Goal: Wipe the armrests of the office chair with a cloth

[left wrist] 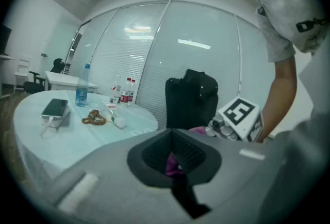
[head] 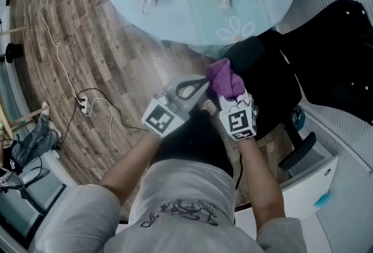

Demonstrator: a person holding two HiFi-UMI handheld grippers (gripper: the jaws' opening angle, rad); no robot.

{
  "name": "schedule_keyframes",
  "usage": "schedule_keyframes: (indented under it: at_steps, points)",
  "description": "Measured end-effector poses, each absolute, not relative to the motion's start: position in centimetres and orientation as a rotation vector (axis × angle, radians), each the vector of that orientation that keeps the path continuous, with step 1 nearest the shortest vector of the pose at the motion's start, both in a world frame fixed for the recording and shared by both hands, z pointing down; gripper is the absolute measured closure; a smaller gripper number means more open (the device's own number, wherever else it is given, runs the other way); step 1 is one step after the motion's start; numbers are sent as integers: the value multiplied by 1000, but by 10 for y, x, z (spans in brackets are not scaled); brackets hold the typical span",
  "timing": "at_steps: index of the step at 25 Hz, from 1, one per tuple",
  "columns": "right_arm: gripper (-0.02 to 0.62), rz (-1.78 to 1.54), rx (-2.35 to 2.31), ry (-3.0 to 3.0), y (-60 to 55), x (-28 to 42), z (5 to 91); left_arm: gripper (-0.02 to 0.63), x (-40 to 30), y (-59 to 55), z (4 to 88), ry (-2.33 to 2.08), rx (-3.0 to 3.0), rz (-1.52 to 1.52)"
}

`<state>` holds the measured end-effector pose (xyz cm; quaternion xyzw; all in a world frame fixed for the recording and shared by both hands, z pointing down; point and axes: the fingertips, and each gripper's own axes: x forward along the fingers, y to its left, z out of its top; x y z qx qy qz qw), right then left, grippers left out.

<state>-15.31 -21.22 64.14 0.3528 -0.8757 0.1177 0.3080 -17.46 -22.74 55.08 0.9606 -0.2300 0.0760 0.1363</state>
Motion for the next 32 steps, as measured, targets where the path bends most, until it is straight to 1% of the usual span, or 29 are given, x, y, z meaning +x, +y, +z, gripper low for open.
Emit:
schedule_keyframes:
  at_steps: [5,13,18,32]
  points:
    - [568,304,914,-2339,-193,-173,638,604,-177,-227,551,-669,2780,224]
    - [568,212,857,-2323,-201,-165,641,604,-178,-226,553,-670,2781,235]
    - [566,213,913,-2291,-222,-136,645,604,-180,-224,553,-670,2782,240]
    - [566,247,1058,-2179,-308,-28,656,604,-185,-216,557,-675,2755,244]
